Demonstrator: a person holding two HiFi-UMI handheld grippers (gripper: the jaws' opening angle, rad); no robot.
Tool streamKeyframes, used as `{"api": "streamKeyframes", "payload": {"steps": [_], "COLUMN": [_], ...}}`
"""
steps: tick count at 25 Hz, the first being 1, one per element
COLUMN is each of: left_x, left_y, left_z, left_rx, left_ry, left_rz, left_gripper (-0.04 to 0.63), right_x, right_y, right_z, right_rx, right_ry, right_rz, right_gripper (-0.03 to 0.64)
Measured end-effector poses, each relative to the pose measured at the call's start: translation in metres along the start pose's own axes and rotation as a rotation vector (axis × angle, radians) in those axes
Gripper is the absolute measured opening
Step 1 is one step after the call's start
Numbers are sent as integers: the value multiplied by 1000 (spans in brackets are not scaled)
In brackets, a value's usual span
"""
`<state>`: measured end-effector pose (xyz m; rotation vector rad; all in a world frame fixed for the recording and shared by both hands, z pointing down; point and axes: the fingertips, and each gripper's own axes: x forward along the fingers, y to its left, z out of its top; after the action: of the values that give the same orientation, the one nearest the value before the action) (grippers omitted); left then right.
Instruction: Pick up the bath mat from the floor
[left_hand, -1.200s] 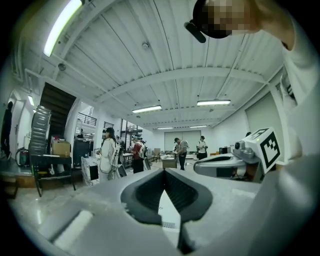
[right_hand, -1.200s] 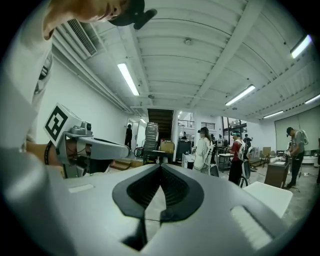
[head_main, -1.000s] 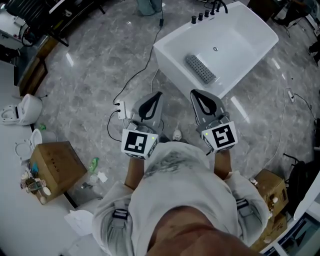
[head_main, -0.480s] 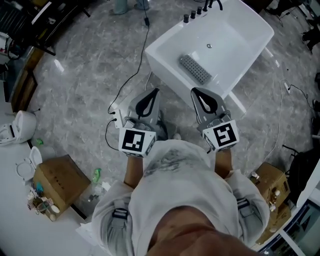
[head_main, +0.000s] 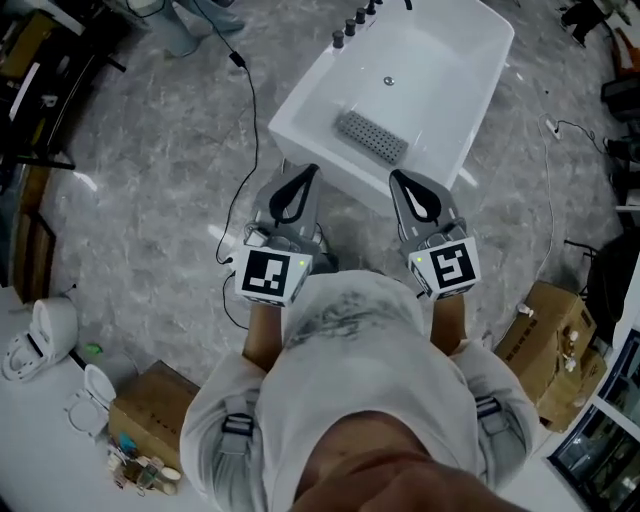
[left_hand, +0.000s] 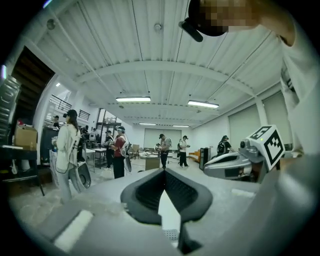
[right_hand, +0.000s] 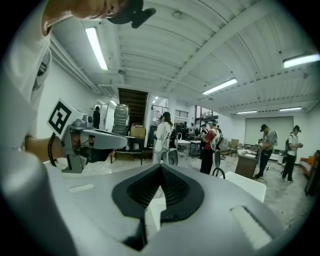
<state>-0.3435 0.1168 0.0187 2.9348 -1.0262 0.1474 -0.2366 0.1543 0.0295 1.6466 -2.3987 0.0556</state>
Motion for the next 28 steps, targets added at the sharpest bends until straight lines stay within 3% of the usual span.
{"api": "streamKeyframes", "payload": {"steps": [6,11,13,16,25,28], "left_x": [40,88,109,136,209,231], "left_y": [24,17,12,3,-9,-12], "left_z": [-14,-24,-27,-31,-35,-39], "left_rx": [-31,-70,-50,-20,-28,17], "left_ry": [40,70,63,67,131,129], "left_rz": [-133,-212,-242,-268,-288,-314], "left_gripper": [3,3,3,3,3,3], "right_x": [20,20,20,22,50,53], "right_y": [-16,-52,-70,-93,-164,-185], "right_z": [-12,-29,-35,-45,-57,-59], "right_rx": [36,72,85,111,174,190], "right_ry": [48,77,75,67,34,36], "right_rz": [-139,-225,-248,-268,-281,-286], "right_gripper": [2,2,2,2,2,2]}}
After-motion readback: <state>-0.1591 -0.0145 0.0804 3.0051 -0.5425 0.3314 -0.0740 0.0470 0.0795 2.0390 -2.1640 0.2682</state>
